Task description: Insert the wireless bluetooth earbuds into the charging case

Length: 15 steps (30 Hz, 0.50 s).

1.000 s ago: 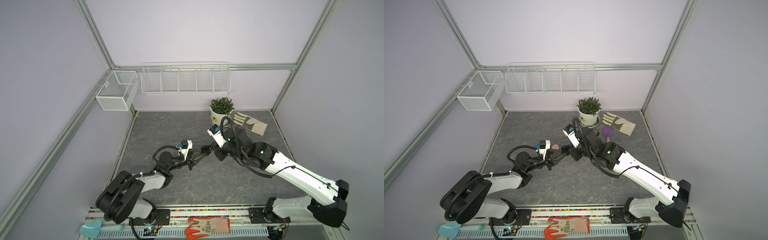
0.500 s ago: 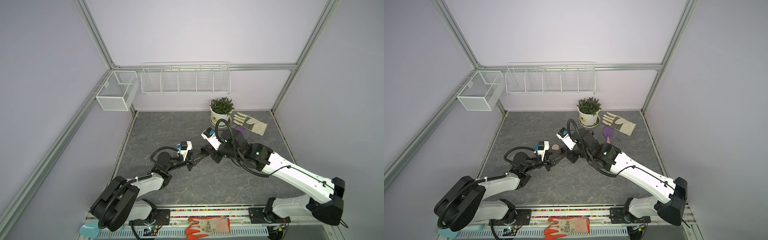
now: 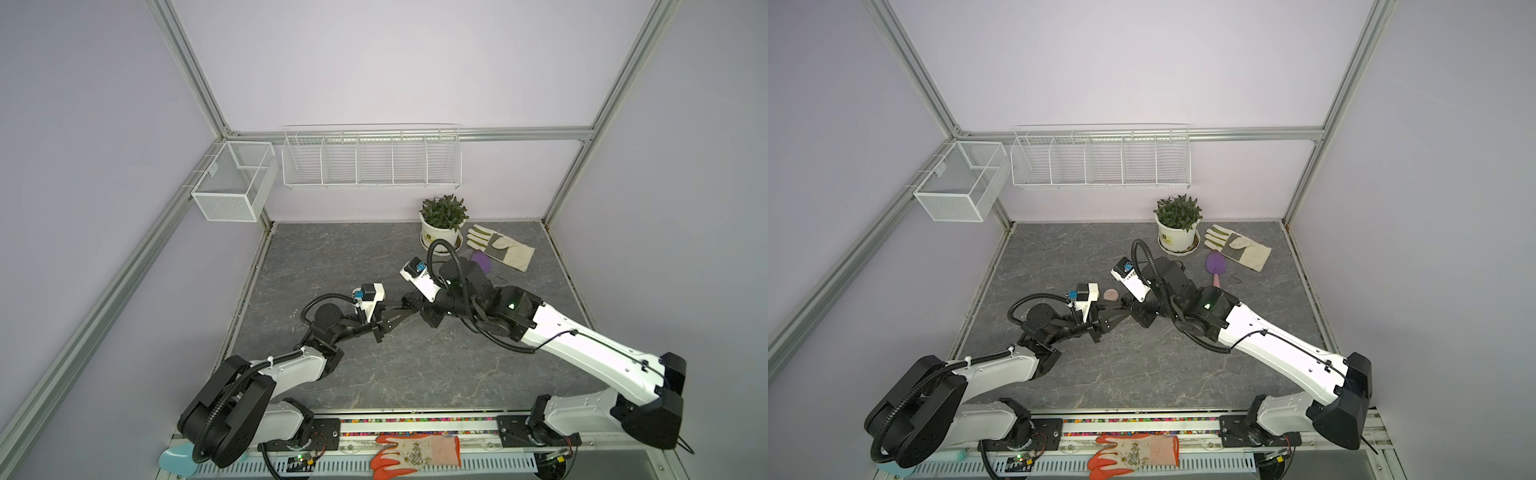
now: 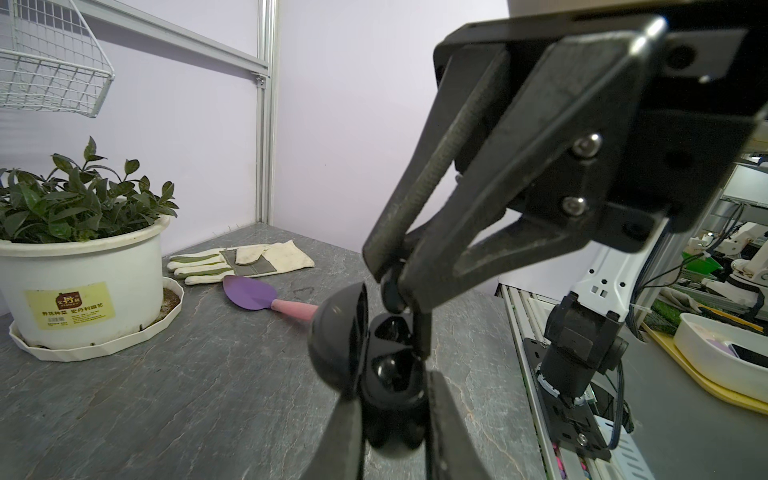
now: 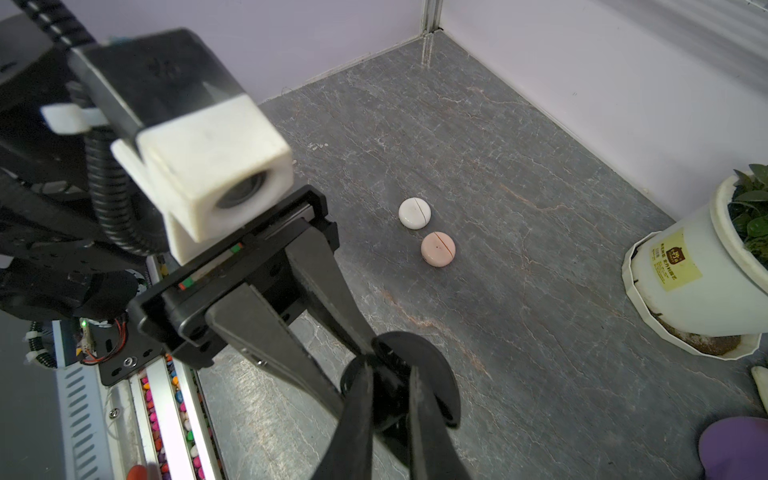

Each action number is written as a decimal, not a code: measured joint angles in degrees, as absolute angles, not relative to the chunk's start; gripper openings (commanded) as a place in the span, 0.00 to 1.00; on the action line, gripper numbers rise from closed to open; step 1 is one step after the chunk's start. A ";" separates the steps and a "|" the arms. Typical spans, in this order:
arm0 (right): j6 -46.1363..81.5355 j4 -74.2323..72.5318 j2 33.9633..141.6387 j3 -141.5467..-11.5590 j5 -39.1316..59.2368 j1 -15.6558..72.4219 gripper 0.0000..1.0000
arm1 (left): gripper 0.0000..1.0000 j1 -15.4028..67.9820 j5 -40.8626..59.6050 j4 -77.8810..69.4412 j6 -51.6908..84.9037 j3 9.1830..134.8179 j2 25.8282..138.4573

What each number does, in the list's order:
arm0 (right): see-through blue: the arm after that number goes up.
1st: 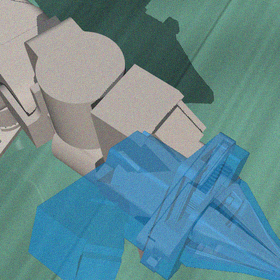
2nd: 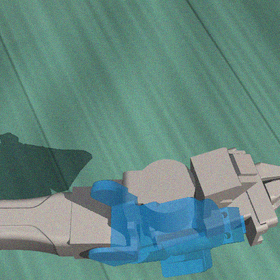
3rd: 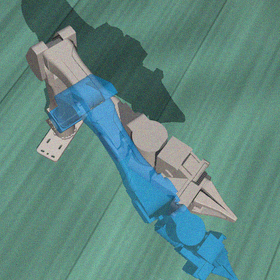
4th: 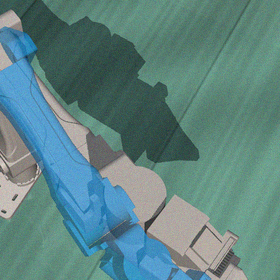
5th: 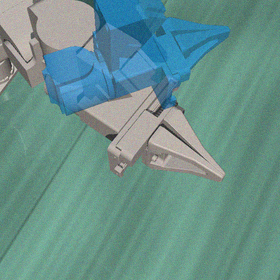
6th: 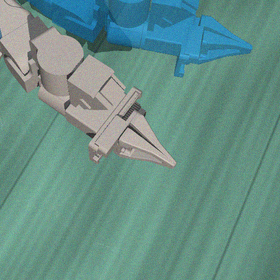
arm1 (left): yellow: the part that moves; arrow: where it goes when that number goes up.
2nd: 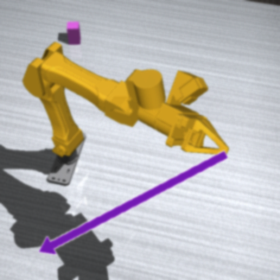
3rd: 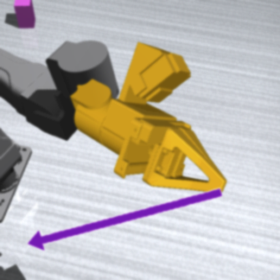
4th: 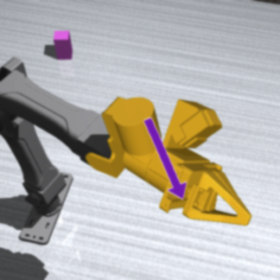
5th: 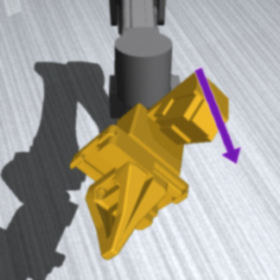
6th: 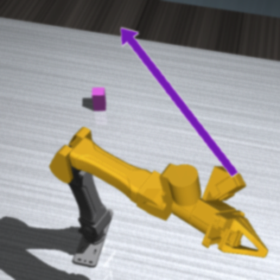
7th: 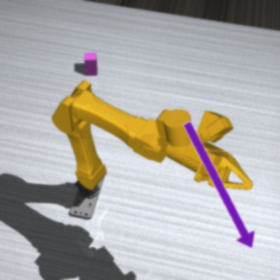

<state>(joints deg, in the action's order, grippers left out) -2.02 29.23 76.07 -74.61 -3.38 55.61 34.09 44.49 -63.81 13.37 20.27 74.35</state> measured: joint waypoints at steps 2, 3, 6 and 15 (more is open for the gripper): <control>-2.22 29.32 76.09 -74.61 -3.38 55.61 0.14 | 0.00 34.09 44.58 -63.11 13.17 20.27 73.93; -2.22 29.32 76.09 -74.61 -3.38 55.61 0.14 | 0.00 34.09 44.64 -62.85 13.15 20.27 73.71; -2.33 29.32 76.09 -74.61 -3.38 55.66 0.14 | 0.00 34.09 44.69 -62.22 13.13 20.27 73.25; -2.66 29.39 76.64 -74.63 -3.36 56.21 0.14 | 0.00 34.09 44.84 -61.04 12.73 20.27 71.16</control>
